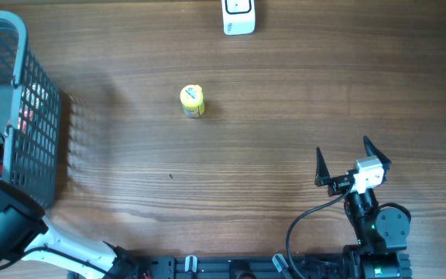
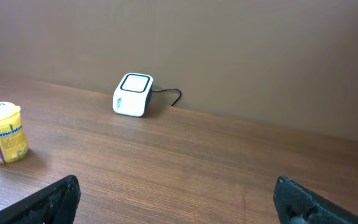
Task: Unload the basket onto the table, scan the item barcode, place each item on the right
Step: 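Grasp the black-and-orange hex wrench pack with the left gripper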
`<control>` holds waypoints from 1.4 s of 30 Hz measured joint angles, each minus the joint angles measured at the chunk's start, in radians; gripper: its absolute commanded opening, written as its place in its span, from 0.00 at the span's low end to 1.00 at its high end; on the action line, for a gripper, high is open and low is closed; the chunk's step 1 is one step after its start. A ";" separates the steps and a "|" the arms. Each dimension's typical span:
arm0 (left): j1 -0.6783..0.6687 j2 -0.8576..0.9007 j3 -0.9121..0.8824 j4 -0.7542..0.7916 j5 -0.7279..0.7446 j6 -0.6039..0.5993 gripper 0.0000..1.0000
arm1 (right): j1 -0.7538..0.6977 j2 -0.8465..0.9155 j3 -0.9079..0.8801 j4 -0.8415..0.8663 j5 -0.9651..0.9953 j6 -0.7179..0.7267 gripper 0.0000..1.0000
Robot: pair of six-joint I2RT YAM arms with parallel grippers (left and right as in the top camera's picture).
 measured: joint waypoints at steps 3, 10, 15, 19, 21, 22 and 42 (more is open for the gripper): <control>0.023 0.006 0.000 0.027 -0.004 0.003 1.00 | 0.000 0.000 0.000 0.000 0.000 0.000 1.00; 0.076 0.046 0.000 0.061 0.019 0.003 1.00 | 0.000 0.000 0.000 0.000 0.000 0.000 1.00; 0.076 0.090 0.000 0.077 0.043 0.003 0.98 | 0.000 0.000 0.000 0.000 0.000 0.000 1.00; 0.074 0.097 0.000 0.086 0.071 0.005 0.52 | 0.000 0.000 0.000 0.000 0.000 0.000 1.00; 0.072 0.101 0.000 0.090 0.085 0.009 0.48 | 0.000 0.000 0.000 0.000 0.000 0.000 1.00; 0.069 0.102 0.000 0.093 0.089 0.008 0.46 | 0.000 0.000 0.000 0.000 0.000 0.000 1.00; 0.060 0.102 0.014 0.118 0.095 -0.092 0.12 | 0.000 0.000 0.000 0.000 0.000 0.000 1.00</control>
